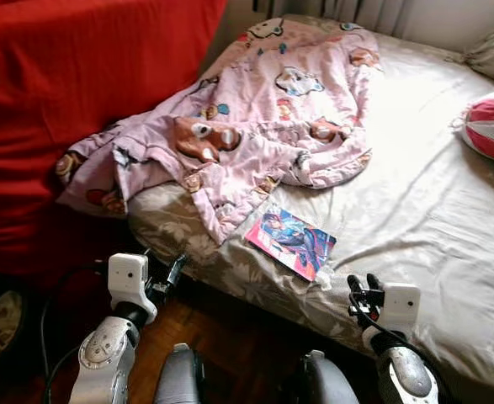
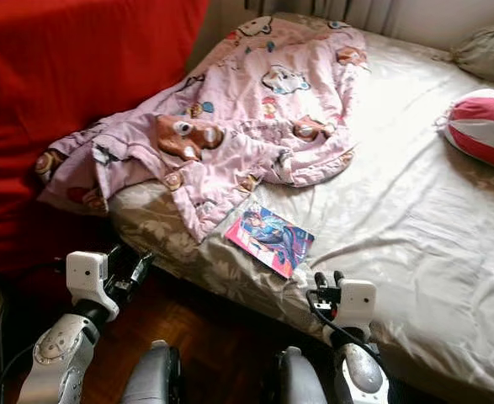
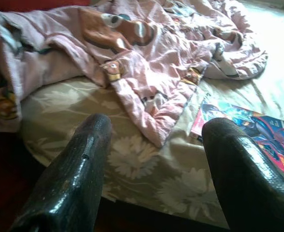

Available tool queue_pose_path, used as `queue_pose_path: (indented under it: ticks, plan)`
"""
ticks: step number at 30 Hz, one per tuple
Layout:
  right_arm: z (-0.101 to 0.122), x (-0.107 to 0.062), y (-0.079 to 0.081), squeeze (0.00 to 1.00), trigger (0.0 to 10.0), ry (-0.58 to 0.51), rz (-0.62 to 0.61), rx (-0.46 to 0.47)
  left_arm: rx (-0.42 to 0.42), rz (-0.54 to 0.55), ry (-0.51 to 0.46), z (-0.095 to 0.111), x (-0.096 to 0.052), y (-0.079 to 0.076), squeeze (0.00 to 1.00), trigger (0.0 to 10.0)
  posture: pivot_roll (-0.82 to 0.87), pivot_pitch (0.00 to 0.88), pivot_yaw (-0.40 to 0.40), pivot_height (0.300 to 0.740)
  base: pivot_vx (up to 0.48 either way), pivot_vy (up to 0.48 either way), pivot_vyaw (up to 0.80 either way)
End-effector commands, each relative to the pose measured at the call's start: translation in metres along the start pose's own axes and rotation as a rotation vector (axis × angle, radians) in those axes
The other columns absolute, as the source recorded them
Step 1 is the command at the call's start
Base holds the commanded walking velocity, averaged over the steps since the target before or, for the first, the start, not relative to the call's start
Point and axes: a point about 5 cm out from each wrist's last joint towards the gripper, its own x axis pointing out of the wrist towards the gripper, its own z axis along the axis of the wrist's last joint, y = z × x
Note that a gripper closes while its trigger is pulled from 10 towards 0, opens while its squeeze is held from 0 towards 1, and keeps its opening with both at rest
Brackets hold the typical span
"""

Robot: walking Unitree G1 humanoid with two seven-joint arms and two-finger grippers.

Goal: Clean up the room

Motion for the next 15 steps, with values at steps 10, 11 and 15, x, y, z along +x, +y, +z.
queue_pose_path:
  ticks: [10,11,15]
  plan:
    - [-0.0035,-0.0017,0.0003,0.0,10.0,0.018,0.015,0.013,0.0,-0.021,0.01,0.0011,0.0013,-0.004,0.0,10.0,0.08,0.226,-0.023,0.627,0.0,0.0,0.0]
    - [-0.0035,-0.0017,0.0003,0.0,10.0,0.018,0.015,0.013,0.0,-0.021,0.01,0.0011,0.0013,-0.004,0.0,10.0,0.08,0.226,-0.023,0.627,0.0,0.0,0.0]
    - [-0.0026,-0.0026,-0.0015,0.0,10.0,0.002,0.009,0.019,0.0,-0.021,0.01,0.0011,0.0008,-0.0042,0.0,10.0,0.08,0.226,-0.022,0.622,0.0,0.0,0.0]
